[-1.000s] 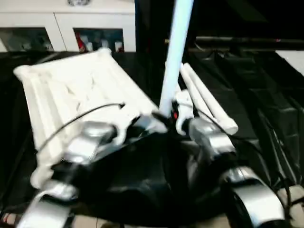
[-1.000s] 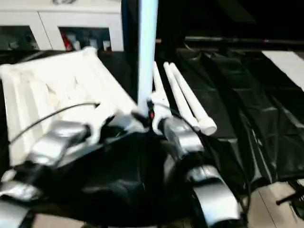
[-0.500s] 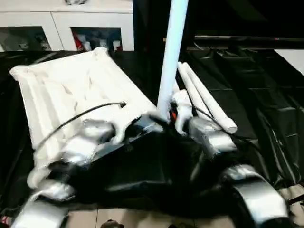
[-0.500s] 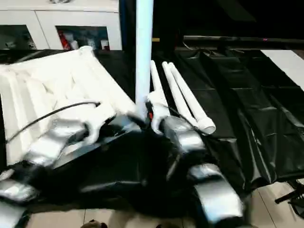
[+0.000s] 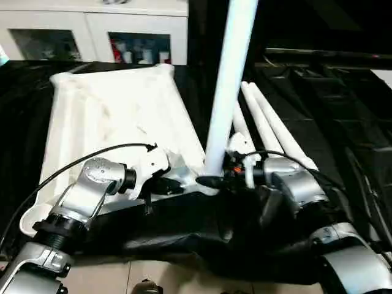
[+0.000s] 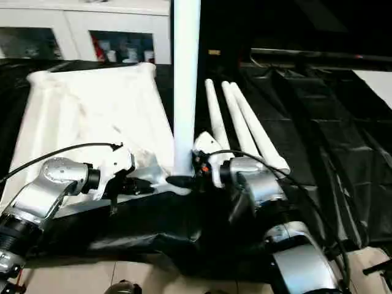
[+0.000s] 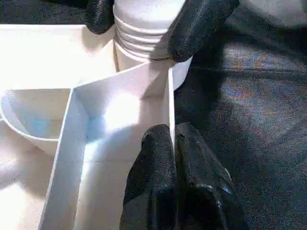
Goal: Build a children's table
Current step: Rotate leg to tighten
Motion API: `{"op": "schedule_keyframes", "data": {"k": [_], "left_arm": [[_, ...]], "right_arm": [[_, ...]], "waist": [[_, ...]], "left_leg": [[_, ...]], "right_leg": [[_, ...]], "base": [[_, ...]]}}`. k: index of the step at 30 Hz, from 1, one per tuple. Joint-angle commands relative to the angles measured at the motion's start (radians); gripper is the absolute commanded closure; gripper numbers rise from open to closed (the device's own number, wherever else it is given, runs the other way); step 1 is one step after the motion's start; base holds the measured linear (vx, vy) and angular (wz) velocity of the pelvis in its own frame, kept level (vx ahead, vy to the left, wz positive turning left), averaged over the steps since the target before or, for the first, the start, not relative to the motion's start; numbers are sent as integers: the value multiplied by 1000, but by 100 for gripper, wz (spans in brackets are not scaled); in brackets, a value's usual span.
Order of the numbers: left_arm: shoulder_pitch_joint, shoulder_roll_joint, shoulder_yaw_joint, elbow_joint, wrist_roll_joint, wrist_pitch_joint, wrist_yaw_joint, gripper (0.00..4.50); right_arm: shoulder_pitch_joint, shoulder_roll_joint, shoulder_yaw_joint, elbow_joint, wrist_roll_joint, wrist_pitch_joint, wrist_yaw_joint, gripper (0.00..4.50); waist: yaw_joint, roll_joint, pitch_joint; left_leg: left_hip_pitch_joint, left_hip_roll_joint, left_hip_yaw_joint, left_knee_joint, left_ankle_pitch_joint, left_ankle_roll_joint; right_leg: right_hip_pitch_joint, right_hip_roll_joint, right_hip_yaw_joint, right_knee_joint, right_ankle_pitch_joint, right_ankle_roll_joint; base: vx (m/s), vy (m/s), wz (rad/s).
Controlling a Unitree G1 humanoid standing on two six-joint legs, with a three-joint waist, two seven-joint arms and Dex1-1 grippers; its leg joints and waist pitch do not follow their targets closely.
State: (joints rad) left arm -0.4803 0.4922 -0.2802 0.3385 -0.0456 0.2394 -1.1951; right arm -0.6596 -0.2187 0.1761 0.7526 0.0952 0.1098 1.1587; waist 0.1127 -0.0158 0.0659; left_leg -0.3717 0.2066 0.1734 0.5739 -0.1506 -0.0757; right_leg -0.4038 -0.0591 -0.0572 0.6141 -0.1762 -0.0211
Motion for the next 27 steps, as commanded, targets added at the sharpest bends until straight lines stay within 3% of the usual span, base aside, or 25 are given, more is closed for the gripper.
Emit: {"op": "schedule_keyframes", "data": {"k": [1,7,8,11,14,16,19,23,25,27], "left_arm": [[-9,-12,-26,-42,-35,-29,-64,450],[-16,-30,-16,-26,-23,-10,-17,450],[-27,-51,-5,-15,-21,5,22,450],[-57,-103,18,14,-5,47,127,450],[-97,-162,43,47,13,100,241,450],[-132,-218,67,75,18,150,335,450],[-159,-266,70,100,31,172,410,450],[-157,-282,53,99,40,159,410,450],[-147,-283,42,90,47,153,401,450],[-135,-274,32,79,48,150,391,450]], "right_arm": [[3,-7,0,-38,24,15,11,166],[33,22,11,-64,17,42,-9,178],[23,46,-1,-24,-5,32,-100,178],[-11,104,-40,80,-46,24,-338,178],[-43,161,-103,154,-17,43,-510,178],[-67,209,-145,194,11,45,-611,179],[-95,260,-163,233,12,29,-699,179],[-102,291,-125,245,-23,-26,-673,179],[-107,301,-135,253,-13,-29,-641,109],[-110,298,-147,254,-3,-27,-610,100]], "waist": [[-4,15,-77],[-3,15,-77],[-5,10,-76],[-15,12,-69],[-30,11,-69],[-32,11,-72],[-32,10,-76],[-31,10,-80],[-31,10,-79],[-33,10,-76]], "left_leg": [[20,27,-3,-61,-268,-2],[19,27,-2,-60,-260,-1],[19,27,-2,-61,-262,-6],[22,22,-6,-66,-318,-36],[24,21,-12,-67,-341,-51],[24,20,-10,-64,-326,-50],[22,19,-7,-60,-291,-34],[14,18,-4,-58,-233,-8],[15,18,-3,-59,-238,-3],[17,19,-4,-61,-268,-5]], "right_leg": [[47,-71,43,-68,-197,-218],[47,-71,42,-66,-184,-219],[45,-73,43,-67,-193,-218],[40,-76,43,-78,-310,-196],[42,-78,42,-85,-373,-171],[40,-77,44,-84,-352,-169],[42,-74,44,-81,-279,-185],[50,-72,42,-71,-173,-200],[50,-72,41,-72,-173,-205],[50,-72,41,-77,-217,-201]], "base": [[0,0,0],[0,0,0],[0,0,0],[0,0,0],[0,0,0],[0,0,0],[0,0,0],[0,0,0],[0,0,0],[0,0,0]]}}
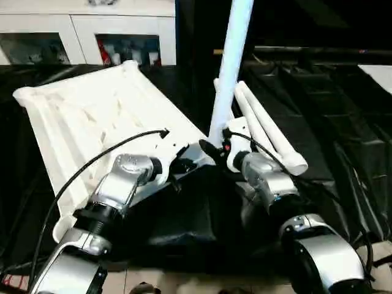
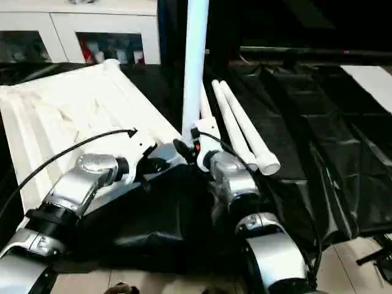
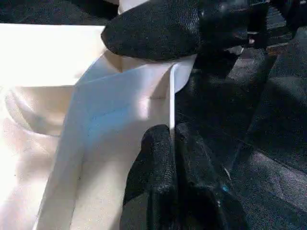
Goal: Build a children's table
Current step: Rotate leg to tighten
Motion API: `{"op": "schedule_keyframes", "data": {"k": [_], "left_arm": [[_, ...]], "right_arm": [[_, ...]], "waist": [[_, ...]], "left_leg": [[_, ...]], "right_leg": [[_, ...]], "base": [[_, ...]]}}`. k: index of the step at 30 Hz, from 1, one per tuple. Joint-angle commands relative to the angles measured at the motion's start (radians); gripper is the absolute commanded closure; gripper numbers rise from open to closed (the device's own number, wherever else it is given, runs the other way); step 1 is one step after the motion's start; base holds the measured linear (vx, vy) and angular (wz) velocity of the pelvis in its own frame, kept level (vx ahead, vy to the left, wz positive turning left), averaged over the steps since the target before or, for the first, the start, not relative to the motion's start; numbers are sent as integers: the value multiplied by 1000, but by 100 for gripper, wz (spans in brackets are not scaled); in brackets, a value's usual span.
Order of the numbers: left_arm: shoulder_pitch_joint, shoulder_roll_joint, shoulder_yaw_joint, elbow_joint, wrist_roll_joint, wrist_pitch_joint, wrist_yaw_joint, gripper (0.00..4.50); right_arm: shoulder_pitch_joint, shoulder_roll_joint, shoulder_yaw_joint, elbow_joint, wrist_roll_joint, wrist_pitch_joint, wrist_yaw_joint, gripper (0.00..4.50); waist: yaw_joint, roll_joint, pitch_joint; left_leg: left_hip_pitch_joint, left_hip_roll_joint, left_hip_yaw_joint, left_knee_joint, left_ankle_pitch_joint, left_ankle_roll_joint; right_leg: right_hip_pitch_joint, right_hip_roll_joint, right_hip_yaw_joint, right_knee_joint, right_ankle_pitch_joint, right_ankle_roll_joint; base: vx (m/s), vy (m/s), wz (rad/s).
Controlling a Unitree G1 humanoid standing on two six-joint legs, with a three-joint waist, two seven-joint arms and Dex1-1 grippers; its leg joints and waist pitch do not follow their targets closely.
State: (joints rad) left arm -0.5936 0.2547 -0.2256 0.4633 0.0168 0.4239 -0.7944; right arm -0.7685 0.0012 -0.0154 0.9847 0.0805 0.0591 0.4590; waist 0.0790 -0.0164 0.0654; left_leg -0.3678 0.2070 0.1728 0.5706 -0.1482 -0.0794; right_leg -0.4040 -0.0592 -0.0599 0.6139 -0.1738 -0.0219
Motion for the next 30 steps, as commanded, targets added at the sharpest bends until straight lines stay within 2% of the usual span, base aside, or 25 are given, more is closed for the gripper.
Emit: {"op": "schedule_keyframes", "data": {"k": [1,3,6,7,10,11,12,13,17,19,21,22,23,25,27,30], "left_arm": [[-14,-27,-31,-51,-14,-47,-20,450],[3,-1,-43,-63,-17,-61,-54,450],[25,36,-53,-79,-19,-82,-106,450],[37,53,-57,-90,-21,-98,-135,450],[63,92,-65,-111,-29,-132,-199,450],[63,92,-65,-111,-29,-132,-199,450],[81,126,-71,-127,-41,-147,-249,450],[88,137,-71,-131,-44,-156,-265,450],[100,163,-65,-130,-56,-199,-308,450],[117,207,-68,-148,-74,-215,-389,450],[119,210,-67,-149,-75,-214,-396,450],[120,216,-65,-149,-78,-221,-408,450],[121,226,-66,-150,-85,-227,-423,450],[123,236,-66,-152,-91,-227,-439,450],[128,251,-68,-157,-101,-222,-470,450],[130,257,-69,-154,-97,-227,-475,450]], "right_arm": [[-1,70,50,20,6,20,105,88],[8,47,75,8,-11,8,154,65],[25,10,100,-21,-17,3,249,65],[32,-10,114,-35,-24,-5,288,65],[45,-59,132,-69,-27,-9,373,65],[45,-59,132,-69,-27,-9,373,65],[55,-102,136,-101,-16,2,458,65],[58,-118,139,-112,-14,4,489,65],[69,-170,163,-130,-35,-6,567,65],[84,-218,181,-165,-19,3,666,65],[85,-222,184,-169,-17,5,676,65],[88,-228,188,-175,-16,4,690,65],[92,-234,190,-186,-12,8,709,65],[95,-236,189,-196,-4,13,726,90],[100,-237,190,-213,9,22,750,97],[109,-236,201,-228,11,29,761,137]], "waist": [[1,11,-75],[-1,11,-76],[-4,11,-76],[-5,7,-76],[-5,11,-75],[-3,11,-75],[3,23,-74],[9,18,-75],[17,17,-74],[23,16,-75],[25,16,-76],[26,20,-75],[27,18,-74],[29,17,-74],[30,17,-75],[30,18,-76]], "left_leg": [[13,19,-4,-58,-275,-3],[11,20,-6,-59,-275,-2],[10,21,-6,-58,-275,4],[12,22,-4,-58,-271,11],[12,23,-4,-58,-271,13],[13,24,-4,-58,-276,14],[15,25,-5,-58,-284,12],[15,27,-3,-57,-285,16],[17,27,-3,-59,-292,6],[15,27,-3,-58,-289,8],[17,28,-1,-57,-282,10],[17,27,-1,-57,-285,11],[16,27,-2,-58,-294,9],[17,27,-3,-59,-299,6],[17,28,-3,-60,-294,4],[17,28,-3,-59,-286,3]], "right_leg": [[50,-73,44,-77,-233,-196],[51,-74,43,-76,-231,-196],[52,-74,43,-74,-217,-202],[51,-73,43,-75,-210,-206],[50,-74,43,-75,-214,-214],[50,-75,43,-74,-220,-216],[49,-75,44,-74,-227,-215],[50,-71,43,-74,-215,-214],[47,-71,42,-72,-211,-220],[50,-71,41,-71,-213,-217],[48,-71,42,-70,-203,-221],[46,-70,42,-69,-203,-224],[47,-71,41,-72,-221,-219],[47,-72,42,-73,-239,-214],[47,-71,42,-71,-231,-216],[46,-71,41,-69,-207,-223]], "base": [[0,0,0],[0,0,0],[0,0,0],[0,0,0],[0,0,0],[0,0,0],[0,0,0],[0,0,0],[0,0,0],[0,0,0],[0,0,0],[0,0,0],[0,0,0],[0,0,0],[0,0,0],[0,0,0]]}}
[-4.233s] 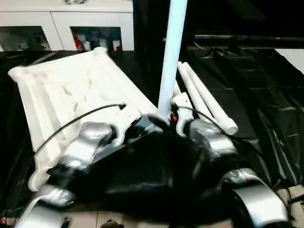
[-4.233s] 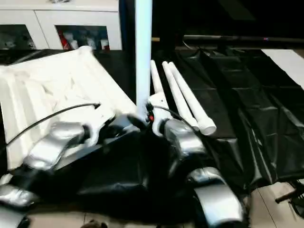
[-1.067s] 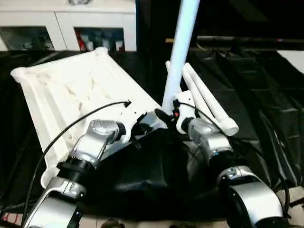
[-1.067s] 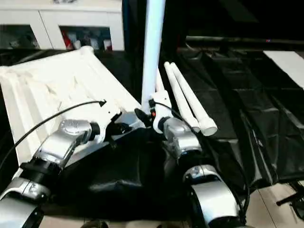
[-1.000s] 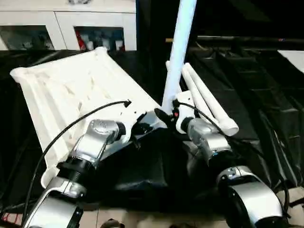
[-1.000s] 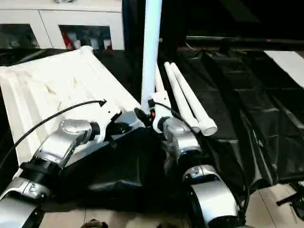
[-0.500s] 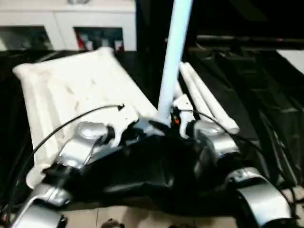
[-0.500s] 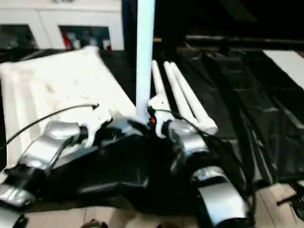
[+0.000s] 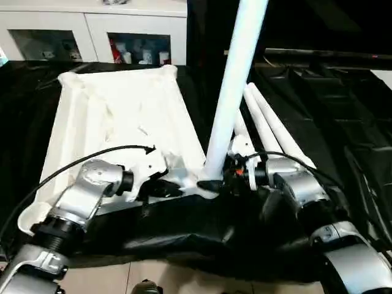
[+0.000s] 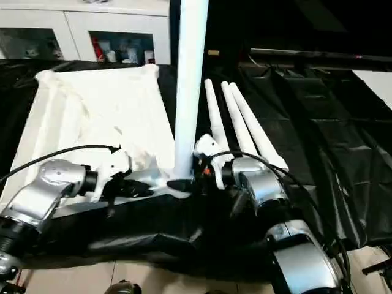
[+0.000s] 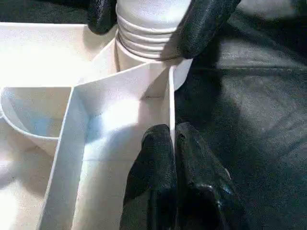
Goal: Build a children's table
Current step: Rotate leg to tighten
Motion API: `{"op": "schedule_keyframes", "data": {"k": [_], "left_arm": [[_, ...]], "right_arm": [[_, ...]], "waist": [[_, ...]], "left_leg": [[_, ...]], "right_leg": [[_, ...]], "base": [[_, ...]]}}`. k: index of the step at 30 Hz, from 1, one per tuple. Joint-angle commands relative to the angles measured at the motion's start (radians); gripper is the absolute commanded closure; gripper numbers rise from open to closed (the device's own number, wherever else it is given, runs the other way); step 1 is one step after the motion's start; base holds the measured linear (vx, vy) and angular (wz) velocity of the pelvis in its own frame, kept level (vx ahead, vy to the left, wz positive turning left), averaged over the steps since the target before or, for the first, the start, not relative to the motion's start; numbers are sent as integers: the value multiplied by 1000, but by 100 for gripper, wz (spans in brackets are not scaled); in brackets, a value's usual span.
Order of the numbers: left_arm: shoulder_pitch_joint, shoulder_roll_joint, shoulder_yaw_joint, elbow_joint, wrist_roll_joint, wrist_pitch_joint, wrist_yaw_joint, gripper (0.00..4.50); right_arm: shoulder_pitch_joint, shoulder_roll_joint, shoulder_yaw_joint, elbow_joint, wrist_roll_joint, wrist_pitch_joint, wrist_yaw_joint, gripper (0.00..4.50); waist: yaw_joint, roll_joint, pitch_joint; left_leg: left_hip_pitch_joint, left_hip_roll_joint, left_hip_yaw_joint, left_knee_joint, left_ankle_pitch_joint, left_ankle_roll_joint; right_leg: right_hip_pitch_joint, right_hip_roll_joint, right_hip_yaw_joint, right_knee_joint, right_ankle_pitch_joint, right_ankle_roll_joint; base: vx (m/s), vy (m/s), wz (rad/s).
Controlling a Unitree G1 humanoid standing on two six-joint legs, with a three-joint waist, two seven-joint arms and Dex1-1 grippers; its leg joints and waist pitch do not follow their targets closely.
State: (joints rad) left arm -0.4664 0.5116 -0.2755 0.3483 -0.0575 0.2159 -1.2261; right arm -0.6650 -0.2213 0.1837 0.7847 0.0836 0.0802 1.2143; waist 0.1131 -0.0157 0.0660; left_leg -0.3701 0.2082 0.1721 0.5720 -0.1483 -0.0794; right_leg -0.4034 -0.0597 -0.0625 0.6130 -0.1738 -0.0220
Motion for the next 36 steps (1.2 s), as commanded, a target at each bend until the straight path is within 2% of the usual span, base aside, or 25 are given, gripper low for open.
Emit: {"op": "schedule_keyframes", "data": {"k": [1,5,8,10,12,14,15,17,20,21,22,26,28,32,35,36], "left_arm": [[3,1,-20,-39,-23,-19,-43,450],[3,-4,-17,-34,-21,-18,-32,450],[-9,-34,0,-20,-15,-3,29,450],[-26,-71,21,-5,-9,20,101,450],[-60,-140,50,13,3,98,235,450],[-72,-169,64,19,3,133,290,450],[-98,-241,104,26,-1,223,422,450],[-106,-260,114,28,-2,247,454,450],[-111,-299,125,16,-8,281,500,450],[-106,-316,119,-2,-3,294,508,450],[-102,-320,112,-12,3,297,509,450],[-84,-318,84,-46,20,312,507,450],[-80,-311,78,-51,26,314,507,450],[-94,-314,89,-32,35,326,537,450],[-138,-330,117,38,52,343,611,450],[-149,-335,125,55,55,342,628,450]], "right_arm": [[8,-12,4,-31,8,10,7,142],[20,3,3,-37,9,22,1,169],[19,43,-28,-16,10,26,-95,173],[0,77,-54,39,-5,8,-236,174],[-33,130,-94,130,-19,6,-452,175],[-41,148,-109,152,-16,12,-511,175],[-59,193,-145,191,3,25,-618,175],[-63,205,-156,200,9,27,-645,175],[-75,233,-171,219,10,35,-702,176],[-80,252,-163,227,-5,15,-729,176],[-84,260,-162,235,-6,4,-730,120],[-91,280,-177,241,16,-2,-686,85],[-86,270,-160,228,-8,-24,-692,61],[-74,240,-162,194,-27,-55,-732,61],[-55,204,-215,143,-5,-59,-800,61],[-51,198,-227,130,-1,-59,-813,61]], "waist": [[-4,17,-76],[-3,17,-77],[-5,18,-75],[-9,20,-74],[-21,18,-72],[-30,16,-71],[-34,16,-73],[-31,16,-75],[-29,15,-81],[-28,14,-82],[-28,12,-82],[-32,15,-80],[-33,15,-79],[-33,14,-77],[-28,17,-77],[-27,15,-79]], "left_leg": [[19,26,-2,-60,-288,2],[20,26,-3,-60,-292,-2],[20,26,-5,-62,-299,-11],[21,25,-5,-64,-312,-18],[24,21,-8,-64,-331,-46],[22,19,-10,-65,-339,-49],[22,21,-8,-63,-333,-47],[21,18,-8,-59,-313,-31],[14,16,-4,-56,-243,-12],[13,17,-3,-56,-226,-4],[12,16,-2,-55,-222,0],[12,18,-3,-57,-239,12],[14,19,-3,-58,-253,9],[15,18,-2,-58,-260,5],[16,16,-1,-58,-247,2],[17,15,-1,-57,-245,3]], "right_leg": [[46,-70,44,-68,-207,-225],[47,-72,44,-69,-219,-219],[46,-73,44,-71,-239,-214],[44,-73,45,-73,-260,-207],[41,-76,45,-77,-312,-202],[43,-75,43,-80,-341,-188],[43,-74,45,-78,-324,-187],[44,-74,45,-80,-304,-189],[50,-71,46,-71,-197,-203],[51,-71,44,-69,-168,-210],[51,-70,44,-69,-160,-211],[52,-71,42,-72,-172,-210],[51,-71,42,-74,-194,-207],[50,-72,43,-77,-220,-198],[49,-66,44,-77,-197,-190],[50,-66,44,-75,-183,-189]], "base": [[0,0,0],[0,0,0],[0,0,0],[0,0,0],[0,0,0],[0,0,0],[0,0,0],[0,0,0],[0,0,0],[0,0,0],[0,0,0],[0,0,0],[0,0,0],[0,0,0],[0,0,0],[0,0,0]]}}
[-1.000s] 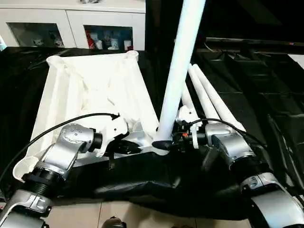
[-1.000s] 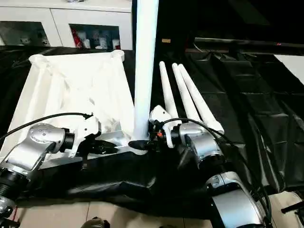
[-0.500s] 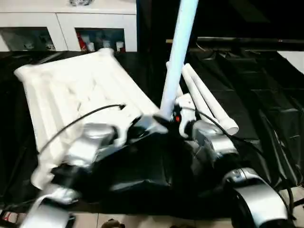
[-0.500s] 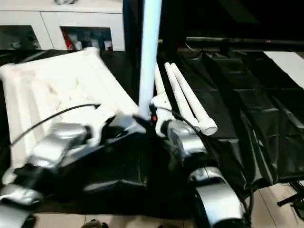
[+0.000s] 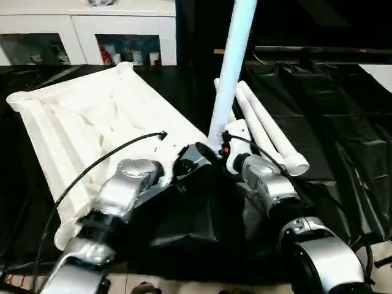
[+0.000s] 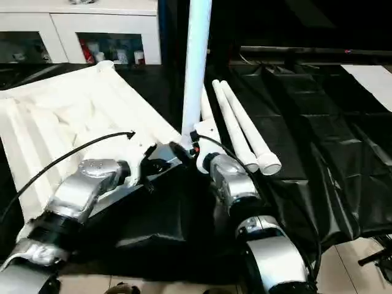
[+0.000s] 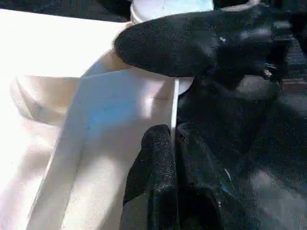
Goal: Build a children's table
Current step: Rotate leg to tighten
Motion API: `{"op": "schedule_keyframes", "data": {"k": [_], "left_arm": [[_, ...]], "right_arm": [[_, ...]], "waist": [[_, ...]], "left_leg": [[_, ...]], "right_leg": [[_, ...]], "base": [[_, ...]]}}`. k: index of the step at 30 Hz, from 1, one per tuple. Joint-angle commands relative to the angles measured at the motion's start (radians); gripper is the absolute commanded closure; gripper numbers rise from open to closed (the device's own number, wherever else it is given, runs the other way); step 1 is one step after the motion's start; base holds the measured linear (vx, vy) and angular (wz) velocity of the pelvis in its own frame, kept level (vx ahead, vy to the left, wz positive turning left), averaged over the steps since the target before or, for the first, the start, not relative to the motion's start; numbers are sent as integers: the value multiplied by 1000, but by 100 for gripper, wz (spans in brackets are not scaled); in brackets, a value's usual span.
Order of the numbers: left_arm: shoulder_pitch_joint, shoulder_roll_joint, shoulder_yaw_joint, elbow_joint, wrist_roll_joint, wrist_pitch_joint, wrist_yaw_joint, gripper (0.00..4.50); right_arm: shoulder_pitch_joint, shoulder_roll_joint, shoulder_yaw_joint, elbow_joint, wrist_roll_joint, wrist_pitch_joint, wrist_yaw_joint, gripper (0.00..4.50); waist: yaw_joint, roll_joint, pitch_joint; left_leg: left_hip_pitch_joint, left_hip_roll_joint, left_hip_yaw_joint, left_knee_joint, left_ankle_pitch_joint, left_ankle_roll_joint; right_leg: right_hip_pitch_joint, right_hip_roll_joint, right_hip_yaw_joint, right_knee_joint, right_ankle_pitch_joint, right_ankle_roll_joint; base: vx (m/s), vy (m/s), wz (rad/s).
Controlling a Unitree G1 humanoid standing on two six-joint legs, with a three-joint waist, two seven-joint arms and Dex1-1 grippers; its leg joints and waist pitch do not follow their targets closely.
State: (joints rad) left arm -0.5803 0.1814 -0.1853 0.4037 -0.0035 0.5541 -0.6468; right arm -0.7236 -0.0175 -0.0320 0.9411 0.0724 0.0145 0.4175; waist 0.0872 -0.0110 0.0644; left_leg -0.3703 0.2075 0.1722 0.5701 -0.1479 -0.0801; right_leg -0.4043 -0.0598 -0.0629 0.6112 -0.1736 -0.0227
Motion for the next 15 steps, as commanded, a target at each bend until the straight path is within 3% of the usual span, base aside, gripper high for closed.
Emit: {"op": "schedule_keyframes", "data": {"k": [1,5,6,8,11,15], "left_arm": [[-46,-8,41,18,5,3,66,450],[-102,-27,73,117,21,-38,160,450],[-121,-30,83,150,24,-56,185,450],[-143,-33,91,188,26,-74,212,450],[-166,-36,96,233,27,-98,245,450],[-198,-43,110,284,27,-149,299,450]], "right_arm": [[14,-12,-19,-42,13,8,-21,61],[48,-30,-24,-118,4,10,-39,61],[58,-24,-26,-152,12,20,-41,61],[69,-19,-22,-190,16,31,-47,61],[81,-12,-14,-231,16,48,-55,61],[112,-9,15,-301,8,79,-41,61]], "waist": [[0,11,-79],[-2,12,-82],[-3,21,-82],[-7,17,-83],[-14,21,-84],[-11,18,-83]], "left_leg": [[14,15,-1,-54,-238,6],[8,11,-2,-51,-209,17],[6,9,-4,-49,-204,17],[7,8,-3,-48,-208,22],[5,9,-6,-48,-198,31],[8,11,-5,-48,-198,41]], "right_leg": [[53,-67,44,-72,-170,-191],[59,-65,42,-70,-118,-191],[62,-67,41,-67,-112,-195],[61,-64,41,-72,-112,-193],[63,-65,39,-68,-93,-210],[62,-65,39,-69,-80,-221]], "base": [[0,0,0],[0,0,0],[0,0,0],[0,0,0],[0,0,0],[0,0,0]]}}
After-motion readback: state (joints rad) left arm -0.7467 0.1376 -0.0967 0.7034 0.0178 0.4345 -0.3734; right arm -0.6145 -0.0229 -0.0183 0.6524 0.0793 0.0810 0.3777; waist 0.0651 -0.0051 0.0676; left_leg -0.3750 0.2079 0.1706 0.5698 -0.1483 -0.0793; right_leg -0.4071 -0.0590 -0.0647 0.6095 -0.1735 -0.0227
